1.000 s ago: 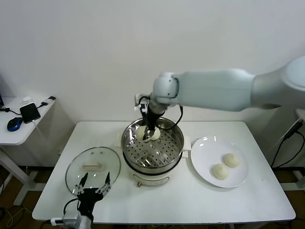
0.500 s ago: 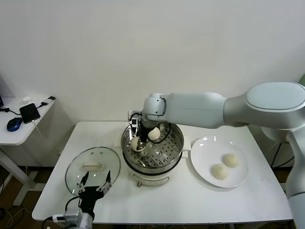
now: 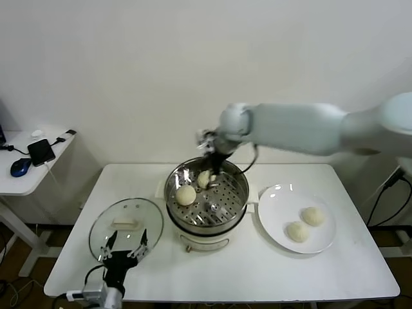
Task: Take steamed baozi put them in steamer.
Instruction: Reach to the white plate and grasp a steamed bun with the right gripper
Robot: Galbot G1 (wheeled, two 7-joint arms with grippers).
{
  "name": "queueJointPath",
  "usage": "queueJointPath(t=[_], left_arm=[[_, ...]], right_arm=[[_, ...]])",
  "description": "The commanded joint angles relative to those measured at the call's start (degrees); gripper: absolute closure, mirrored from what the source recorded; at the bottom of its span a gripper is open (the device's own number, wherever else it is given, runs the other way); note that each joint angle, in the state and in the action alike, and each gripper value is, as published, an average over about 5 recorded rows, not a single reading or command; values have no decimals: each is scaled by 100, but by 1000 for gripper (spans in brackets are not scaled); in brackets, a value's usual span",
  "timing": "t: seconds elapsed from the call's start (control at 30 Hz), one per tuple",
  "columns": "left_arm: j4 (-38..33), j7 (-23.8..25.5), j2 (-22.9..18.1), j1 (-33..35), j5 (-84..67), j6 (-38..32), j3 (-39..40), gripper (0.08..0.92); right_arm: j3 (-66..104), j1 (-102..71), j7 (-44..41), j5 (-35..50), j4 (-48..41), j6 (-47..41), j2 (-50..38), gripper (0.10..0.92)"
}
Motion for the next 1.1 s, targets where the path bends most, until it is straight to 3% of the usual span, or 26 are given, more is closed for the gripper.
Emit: queueJointPath(t=[0.03,0.37,0.73,1.1], left_arm=[[-54,-45,22,15,-81,-21,-44,177],[17,-26,-47,-11,-47,23,-35,177],[94,-38,-71,29,-32,3,-52,177],[83,-54,-62,86,-44,-10,-56,177]], right_arm=[[-1464,1248,-1081,-1073,608,925,-2267,203],[-745,-668,-720,-2131,594,685,-3159,203],[575,-2412,-355,-2624,257,395,-2912,203],[1166,-3035,-38,-2910,-170,219,-2543,203]])
